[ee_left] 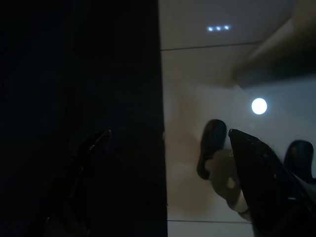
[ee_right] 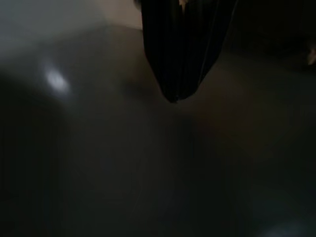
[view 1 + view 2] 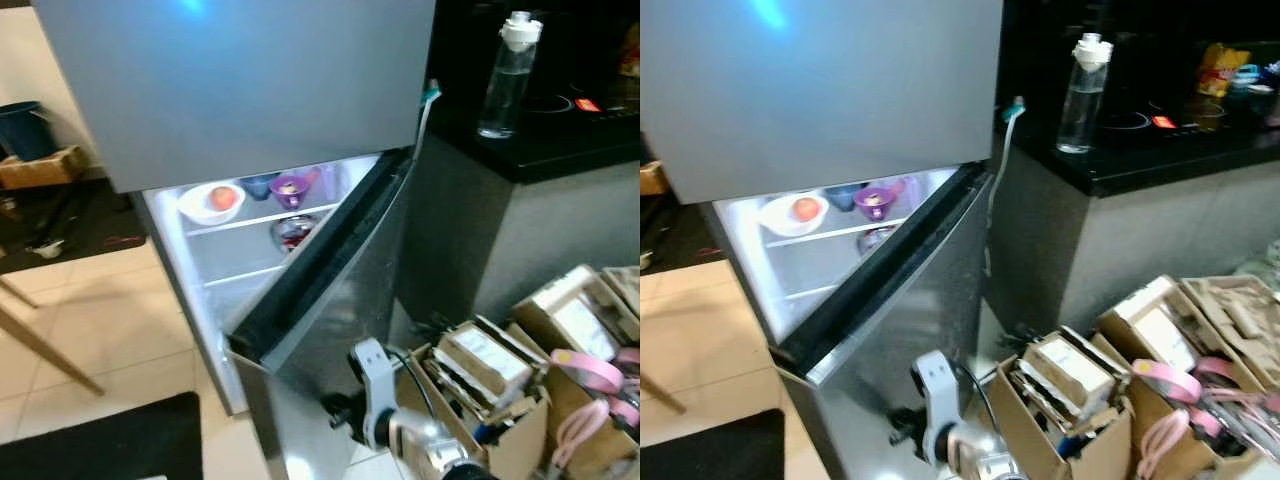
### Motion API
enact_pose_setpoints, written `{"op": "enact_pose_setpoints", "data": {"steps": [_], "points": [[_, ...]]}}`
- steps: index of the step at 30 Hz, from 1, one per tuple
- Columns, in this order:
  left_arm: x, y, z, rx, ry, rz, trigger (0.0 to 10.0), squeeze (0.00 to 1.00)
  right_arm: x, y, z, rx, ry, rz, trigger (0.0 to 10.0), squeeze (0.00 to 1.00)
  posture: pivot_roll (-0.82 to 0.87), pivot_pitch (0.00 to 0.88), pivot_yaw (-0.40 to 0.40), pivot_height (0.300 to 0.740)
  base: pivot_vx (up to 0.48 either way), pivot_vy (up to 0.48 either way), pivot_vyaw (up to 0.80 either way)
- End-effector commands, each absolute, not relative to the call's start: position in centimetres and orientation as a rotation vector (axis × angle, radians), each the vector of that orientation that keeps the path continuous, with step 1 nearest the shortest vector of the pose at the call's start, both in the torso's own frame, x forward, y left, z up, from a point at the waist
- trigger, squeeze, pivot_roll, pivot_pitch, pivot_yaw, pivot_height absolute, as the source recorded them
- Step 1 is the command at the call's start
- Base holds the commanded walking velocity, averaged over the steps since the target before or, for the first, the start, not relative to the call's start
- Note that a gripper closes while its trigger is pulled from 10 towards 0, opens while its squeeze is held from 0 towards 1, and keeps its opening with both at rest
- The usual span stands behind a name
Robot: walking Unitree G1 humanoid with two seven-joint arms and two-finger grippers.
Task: Restocking fridge
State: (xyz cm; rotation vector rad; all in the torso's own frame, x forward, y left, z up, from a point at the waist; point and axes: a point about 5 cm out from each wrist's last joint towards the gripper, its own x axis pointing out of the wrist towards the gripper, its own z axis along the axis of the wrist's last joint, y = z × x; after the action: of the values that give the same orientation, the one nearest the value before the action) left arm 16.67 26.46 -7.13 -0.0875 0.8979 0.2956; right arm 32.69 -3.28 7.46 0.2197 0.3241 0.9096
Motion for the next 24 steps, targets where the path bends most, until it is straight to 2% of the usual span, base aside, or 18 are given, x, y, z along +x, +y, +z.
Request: {"op": "enact_pose_setpoints", "data": {"steps": [1, 5, 6, 7, 9, 10, 11, 12, 14, 15, 16, 17, 20, 21, 23, 24], "points": [[15.7, 27.1, -7.4, -0.078, 0.926, 0.319, 10.0, 0.0, 32.1, 3.4, 12.2, 0.41, 0.181, 1.097, 10.0, 0.0, -0.02, 0.145, 0.024, 0.74, 0.0, 0.0, 0.0], [15.7, 27.1, -7.4, -0.076, 0.924, 0.315, 10.0, 0.0, 32.6, 4.2, 15.0, 0.533, 0.088, 1.117, 10.0, 0.0, -0.02, 0.145, 0.024, 0.74, 0.0, 0.0, 0.0], [15.9, 26.9, -7.3, -0.076, 0.922, 0.309, 10.0, 0.0, 32.9, 3.6, 14.4, 0.509, 0.103, 1.095, 10.0, 0.0, -0.02, 0.138, 0.027, 0.74, 0.0, 0.0, 0.0], [16.1, 26.8, -7.3, -0.076, 0.92, 0.306, 10.0, 0.0, 32.8, 2.2, 11.7, 0.398, 0.193, 1.031, 10.0, 0.0, -0.02, 0.136, 0.026, 0.74, 0.0, 0.0, 0.0], [16.1, 26.8, -7.3, -0.076, 0.92, 0.306, 10.0, 0.0, 32.8, 2.2, 11.7, 0.398, 0.193, 1.031, 10.0, 0.0, -0.02, 0.136, 0.026, 0.74, 0.0, 0.0, 0.0], [16.2, 26.7, -7.3, -0.075, 0.918, 0.302, 10.0, 0.0, 32.5, 0.4, 8.9, 0.268, 0.309, 0.946, 10.0, 0.0, -0.03, 0.133, 0.026, 0.74, 0.0, 0.0, 0.0], [16.2, 26.7, -7.3, -0.075, 0.918, 0.302, 10.0, 0.0, 32.5, 0.4, 8.9, 0.268, 0.309, 0.946, 10.0, 0.0, -0.03, 0.133, 0.026, 0.74, 0.0, 0.0, 0.0], [16.3, 26.6, -7.3, -0.073, 0.917, 0.298, 10.0, 0.0, 32.0, -1.9, 5.8, 0.125, 0.439, 0.83, 10.0, 0.0, -0.03, 0.131, 0.025, 0.74, 0.0, 0.0, 0.0], [16.3, 26.6, -7.3, -0.068, 0.917, 0.294, 10.0, 0.0, 31.0, -5.8, 2.3, 0.011, 0.574, 0.646, 10.0, 0.0, -0.03, 0.128, 0.024, 0.74, 0.0, 0.0, 0.0], [16.3, 26.6, -7.3, -0.068, 0.917, 0.294, 10.0, 0.0, 31.0, -5.8, 2.3, 0.011, 0.574, 0.646, 10.0, 0.0, -0.03, 0.128, 0.024, 0.74, 0.0, 0.0, 0.0], [16.4, 26.5, -7.3, -0.066, 0.916, 0.291, 10.0, 0.0, 30.0, -8.7, 0.3, -0.034, 0.645, 0.525, 10.0, 0.0, -0.03, 0.125, 0.021, 0.74, 0.0, 0.0, 0.0], [16.4, 26.5, -7.3, -0.066, 0.916, 0.291, 10.0, 0.0, 30.0, -8.7, 0.3, -0.034, 0.645, 0.525, 10.0, 0.0, -0.03, 0.125, 0.021, 0.74, 0.0, 0.0, 0.0], [16.5, 26.4, -7.3, -0.045, 0.918, 0.269, 10.0, 0.0, 27.7, -13.6, -2.4, -0.062, 0.726, 0.329, 10.0, 0.0, -0.03, 0.118, 0.026, 0.74, 0.0, 0.0, 0.0], [16.5, 26.4, -7.3, -0.045, 0.918, 0.269, 10.0, 0.0, 27.7, -13.6, -2.4, -0.062, 0.726, 0.329, 10.0, 0.0, -0.03, 0.118, 0.026, 0.74, 0.0, 0.0, 0.0], [16.6, 26.2, -7.3, -0.032, 0.923, 0.252, 10.0, 0.0, 25.4, -17.4, -4.0, -0.055, 0.762, 0.177, 10.0, 0.0, -0.04, 0.112, 0.031, 0.74, 0.0, 0.0, 0.0], [16.6, 26.2, -7.3, -0.032, 0.923, 0.252, 10.0, 0.0, 25.4, -17.4, -4.0, -0.055, 0.762, 0.177, 10.0, 0.0, -0.04, 0.112, 0.031, 0.74, 0.0, 0.0, 0.0]]}}
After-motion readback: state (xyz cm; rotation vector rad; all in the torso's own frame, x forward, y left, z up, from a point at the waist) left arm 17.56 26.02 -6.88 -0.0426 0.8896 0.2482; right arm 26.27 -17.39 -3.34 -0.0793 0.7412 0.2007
